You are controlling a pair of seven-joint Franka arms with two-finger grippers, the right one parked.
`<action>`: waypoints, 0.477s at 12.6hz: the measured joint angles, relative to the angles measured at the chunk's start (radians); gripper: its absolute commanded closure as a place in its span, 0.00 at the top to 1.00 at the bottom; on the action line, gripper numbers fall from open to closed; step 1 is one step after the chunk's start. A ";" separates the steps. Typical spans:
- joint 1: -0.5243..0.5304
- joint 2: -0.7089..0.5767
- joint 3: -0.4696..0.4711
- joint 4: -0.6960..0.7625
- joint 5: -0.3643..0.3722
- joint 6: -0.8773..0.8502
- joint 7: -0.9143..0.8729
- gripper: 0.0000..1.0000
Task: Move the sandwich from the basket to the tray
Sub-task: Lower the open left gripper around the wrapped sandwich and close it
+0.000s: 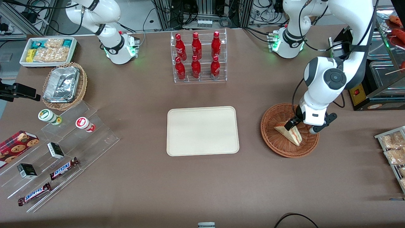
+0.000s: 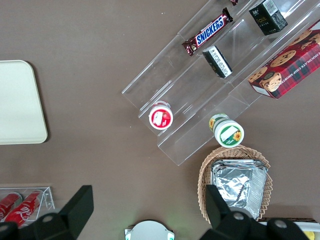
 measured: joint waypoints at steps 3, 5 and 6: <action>-0.010 0.065 -0.001 -0.012 0.000 0.073 -0.018 1.00; -0.010 0.108 -0.001 -0.014 0.000 0.108 -0.019 0.87; -0.010 0.127 -0.001 -0.014 0.000 0.130 -0.019 0.39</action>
